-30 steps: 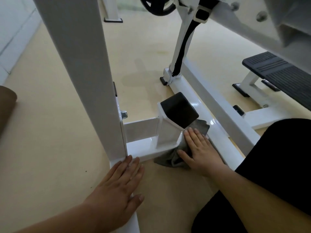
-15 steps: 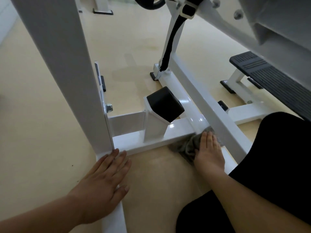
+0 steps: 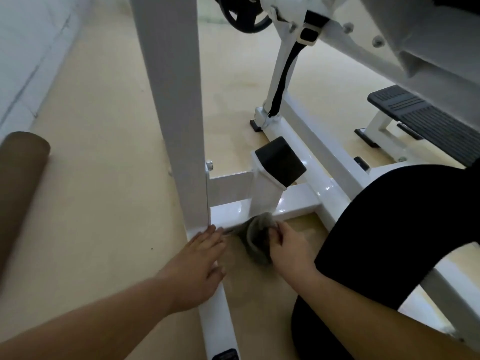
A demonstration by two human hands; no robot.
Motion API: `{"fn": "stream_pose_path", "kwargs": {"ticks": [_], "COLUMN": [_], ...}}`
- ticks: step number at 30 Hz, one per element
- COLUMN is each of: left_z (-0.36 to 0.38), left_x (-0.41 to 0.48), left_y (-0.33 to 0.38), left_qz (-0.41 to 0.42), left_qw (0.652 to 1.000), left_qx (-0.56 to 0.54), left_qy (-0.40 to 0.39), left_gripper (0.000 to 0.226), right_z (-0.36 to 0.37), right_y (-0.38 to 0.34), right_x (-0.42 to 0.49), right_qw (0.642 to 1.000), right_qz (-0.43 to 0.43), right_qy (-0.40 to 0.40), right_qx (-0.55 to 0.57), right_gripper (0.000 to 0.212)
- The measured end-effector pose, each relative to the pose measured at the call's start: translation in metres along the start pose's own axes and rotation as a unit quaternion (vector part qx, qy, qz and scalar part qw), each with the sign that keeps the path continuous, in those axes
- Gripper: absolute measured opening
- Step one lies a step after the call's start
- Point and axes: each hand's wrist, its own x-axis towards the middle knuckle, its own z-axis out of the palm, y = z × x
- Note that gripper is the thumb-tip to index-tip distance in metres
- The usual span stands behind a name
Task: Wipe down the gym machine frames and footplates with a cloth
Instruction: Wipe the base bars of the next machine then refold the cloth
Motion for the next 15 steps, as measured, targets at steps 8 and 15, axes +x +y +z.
{"fn": "stream_pose_path", "kwargs": {"ticks": [8,15], "left_z": [0.001,0.0], "left_x": [-0.04,-0.039], "left_y": [-0.012,-0.018], "left_qz": [-0.073,-0.047], "left_qw": [0.984,0.988], "left_qx": [-0.097,-0.09], "left_qy": [0.129,0.117], "left_gripper": [0.055,0.061], "right_z": [0.037,0.071], "right_y": [-0.066,-0.07], "right_x": [-0.003,0.004], "right_qw": [0.98,0.982], "right_qz": [-0.008,-0.077], "right_qy": [0.023,-0.102], "right_qx": [0.197,0.138], "right_gripper": [0.017,0.046]}}
